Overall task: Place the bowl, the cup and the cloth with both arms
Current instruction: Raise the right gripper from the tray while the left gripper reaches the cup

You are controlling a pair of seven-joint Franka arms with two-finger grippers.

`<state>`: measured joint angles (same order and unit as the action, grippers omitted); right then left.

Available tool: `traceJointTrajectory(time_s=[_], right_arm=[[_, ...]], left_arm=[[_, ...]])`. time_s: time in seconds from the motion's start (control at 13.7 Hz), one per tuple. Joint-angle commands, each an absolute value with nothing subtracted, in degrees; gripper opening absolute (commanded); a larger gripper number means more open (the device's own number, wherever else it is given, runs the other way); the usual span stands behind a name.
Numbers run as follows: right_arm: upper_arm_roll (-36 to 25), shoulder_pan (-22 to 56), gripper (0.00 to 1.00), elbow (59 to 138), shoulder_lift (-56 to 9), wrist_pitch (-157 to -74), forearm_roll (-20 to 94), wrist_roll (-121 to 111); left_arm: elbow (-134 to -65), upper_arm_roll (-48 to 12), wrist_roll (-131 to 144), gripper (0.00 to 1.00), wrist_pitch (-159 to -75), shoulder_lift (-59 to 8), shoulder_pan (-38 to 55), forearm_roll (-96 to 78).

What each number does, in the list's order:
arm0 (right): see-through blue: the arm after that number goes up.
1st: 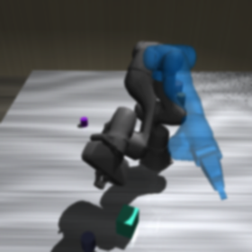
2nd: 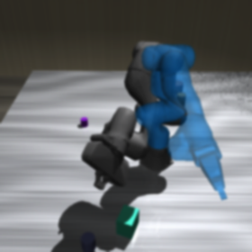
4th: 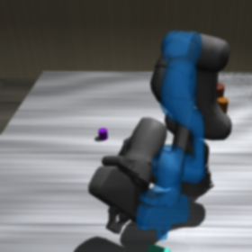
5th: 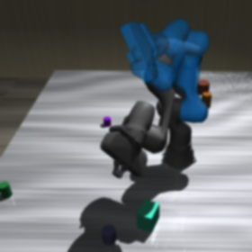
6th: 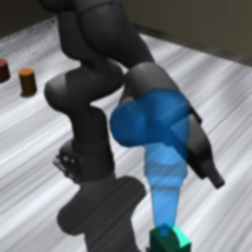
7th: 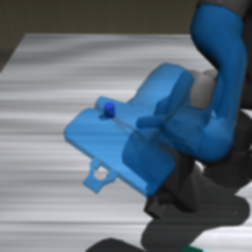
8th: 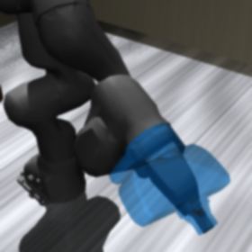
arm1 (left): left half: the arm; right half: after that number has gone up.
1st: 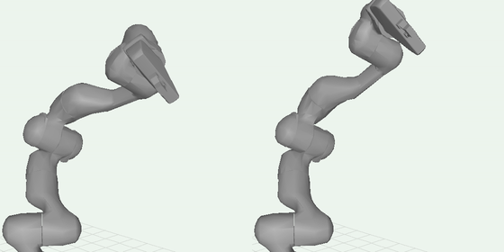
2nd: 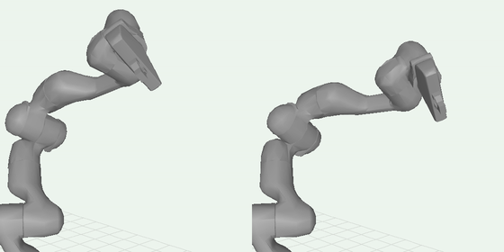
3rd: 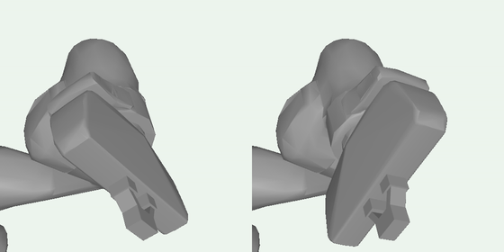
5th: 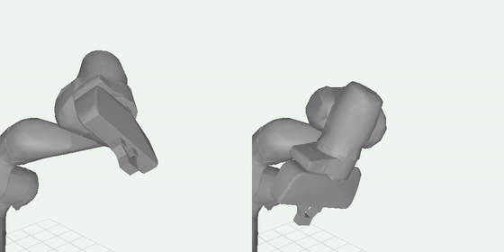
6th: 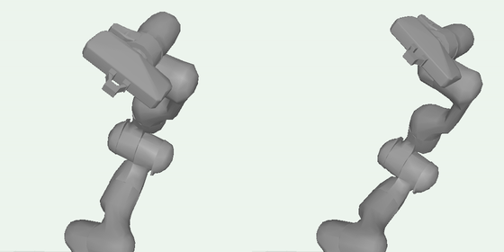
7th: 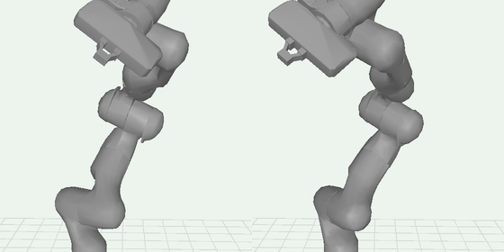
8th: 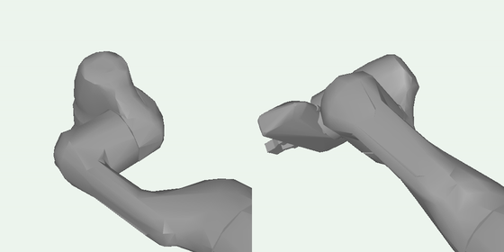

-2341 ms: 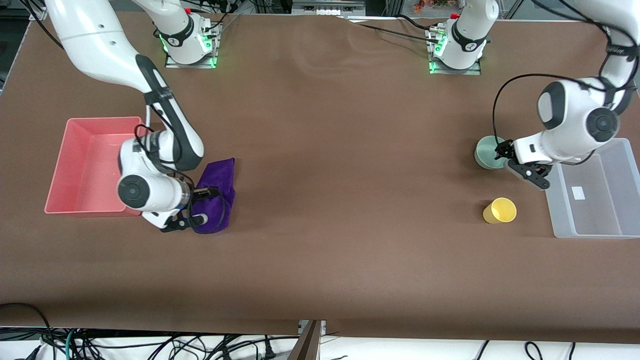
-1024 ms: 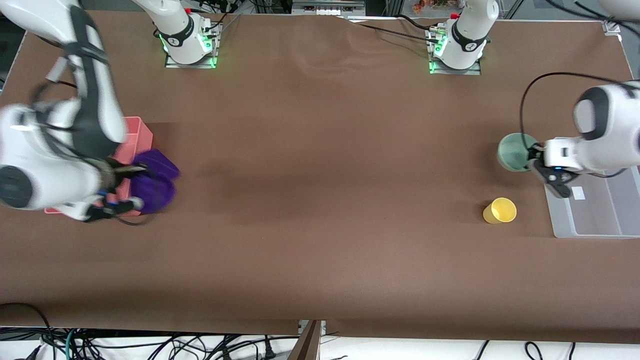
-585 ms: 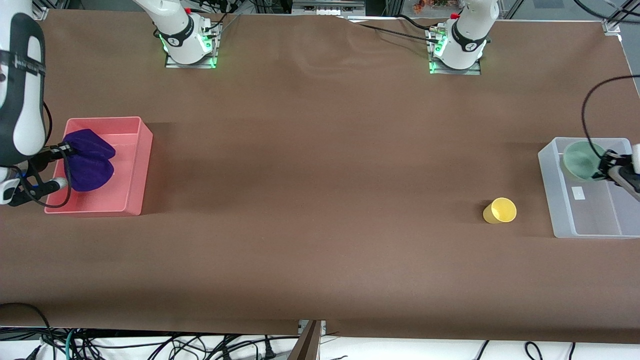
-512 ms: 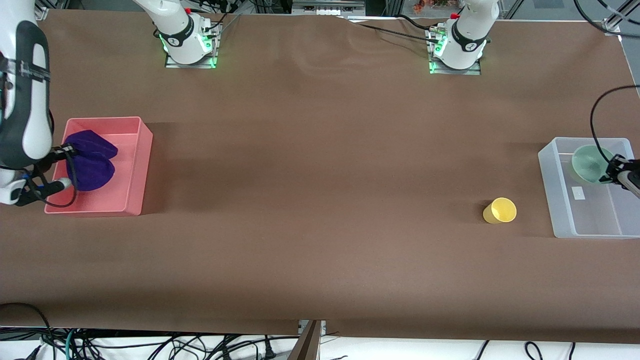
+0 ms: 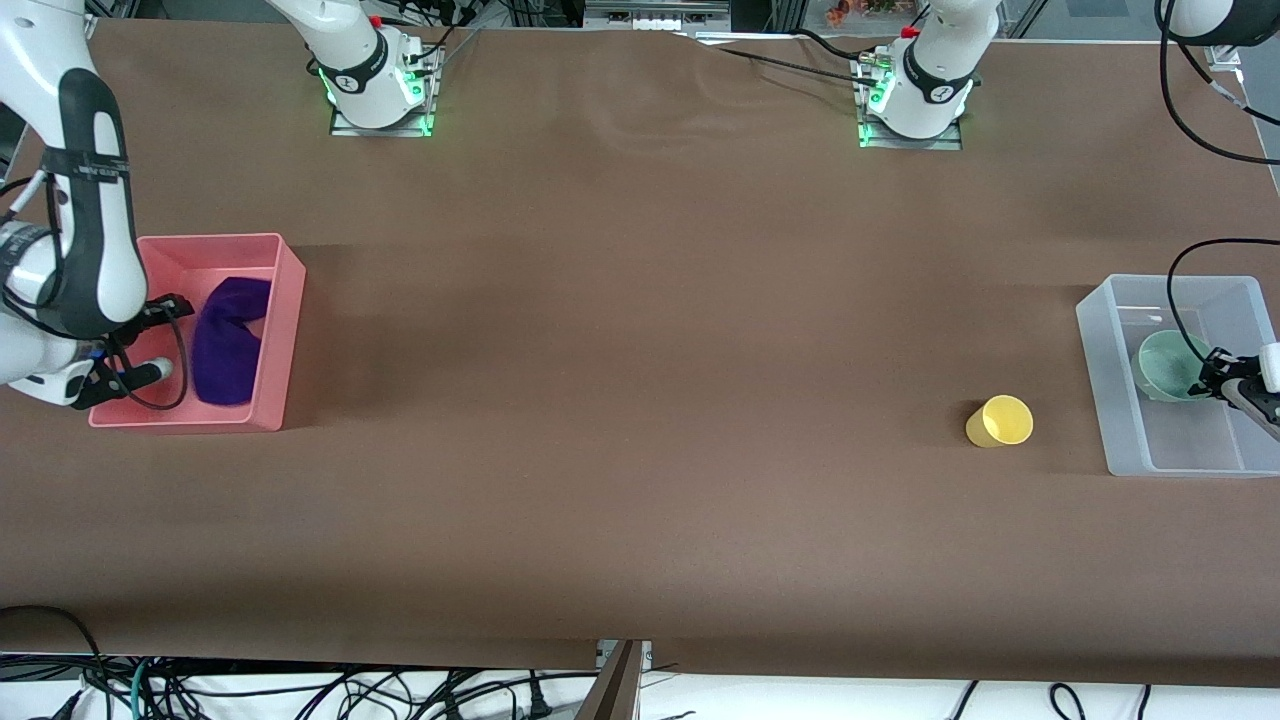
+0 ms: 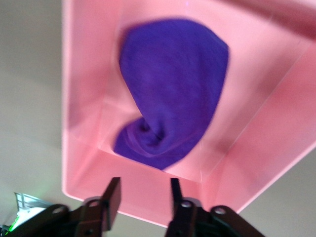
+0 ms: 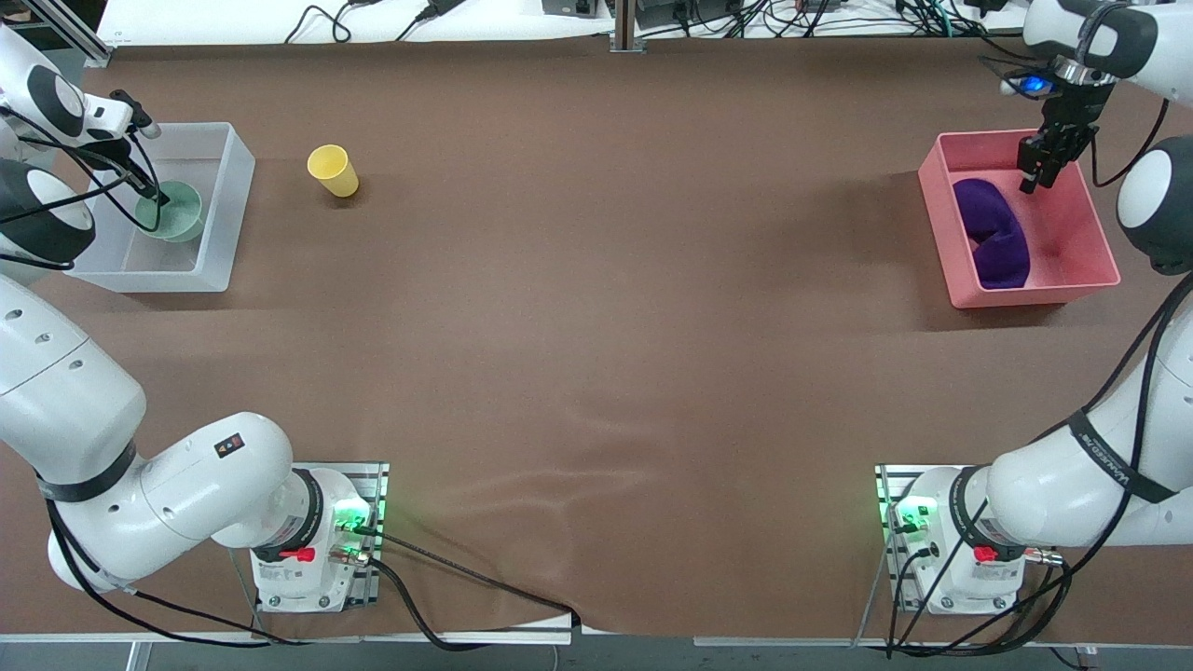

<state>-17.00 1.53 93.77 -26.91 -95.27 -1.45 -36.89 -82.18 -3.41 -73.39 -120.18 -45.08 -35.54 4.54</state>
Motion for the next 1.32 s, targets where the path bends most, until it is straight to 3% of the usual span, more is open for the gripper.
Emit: traceJointTrajectory(time_s=[0.0,0.22,0.59,0.88,1.1,1.24], right_arm=[[-10.48,1.14,1.00,95.01,-16.38,-92.82,-0.35,-33.60],[-3.89,1.14,1.00,95.01,-9.60,-92.55,-0.44,-13.16],[-1.93,0.18,1.00,94.83,0.96,-92.19,-0.70,-10.29],[-2.02,-0.52,1.00,93.78,2.29,-90.80,-1.23,-11.25],[-1.41,-0.70,1.00,91.94,2.20,-86.23,-1.84,-10.90],[-0.97,-0.79,1.00,90.36,1.76,-85.09,-1.59,-10.55]], left_arm=[[-79.90,-4.13,-74.53,1.00,-119.01,-45.09,-35.69,5.36],[-79.28,-5.09,-73.05,1.00,-114.28,-40.19,-34.37,5.19],[-79.28,-5.45,-50.07,1.00,-99.68,-31.82,-23.31,5.19],[-81.29,-5.98,-27.73,1.00,-100.19,-34.35,-15.40,4.75],[-84.89,-5.98,-22.95,0.99,-107.37,-36.73,-13.97,4.66],[-87.35,-5.98,-22.41,0.75,-111.78,-38.05,-13.97,3.52]])
